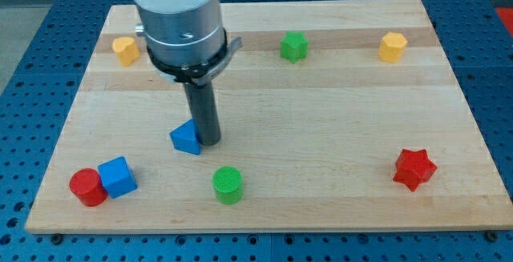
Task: Move the blue triangle towards the blue cube
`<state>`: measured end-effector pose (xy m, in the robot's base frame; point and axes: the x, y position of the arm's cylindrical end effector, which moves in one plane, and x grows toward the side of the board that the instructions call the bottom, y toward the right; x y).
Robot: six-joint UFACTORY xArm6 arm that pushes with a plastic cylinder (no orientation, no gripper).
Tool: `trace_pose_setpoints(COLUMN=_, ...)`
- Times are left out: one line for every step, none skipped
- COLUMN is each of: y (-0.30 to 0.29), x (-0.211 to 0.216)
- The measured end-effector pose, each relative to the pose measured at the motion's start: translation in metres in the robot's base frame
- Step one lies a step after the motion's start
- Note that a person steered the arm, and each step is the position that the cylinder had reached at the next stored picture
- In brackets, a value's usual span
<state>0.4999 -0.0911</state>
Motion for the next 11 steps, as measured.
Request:
trace_pose_setpoints(y=-0.019, x=0.000)
trace_pose_setpoints(y=0.008, x=-0.012)
trace_pose_setpoints(y=-0.001, x=-0.027)
trace_pose_setpoints(y=-0.015, x=-0.028)
trace_pose_setpoints(y=-0.034, x=-0.028)
trace_pose_setpoints(y=-0.045, x=-0.028)
trace_pose_setpoints(y=-0.047, x=-0.023)
trace_pose_setpoints(y=-0.047, x=-0.010)
trace_pose_setpoints(y=-0.048, x=0.003)
trace_pose_setpoints(y=-0.048, x=0.015)
trace_pose_setpoints(y=-0.048, x=0.019)
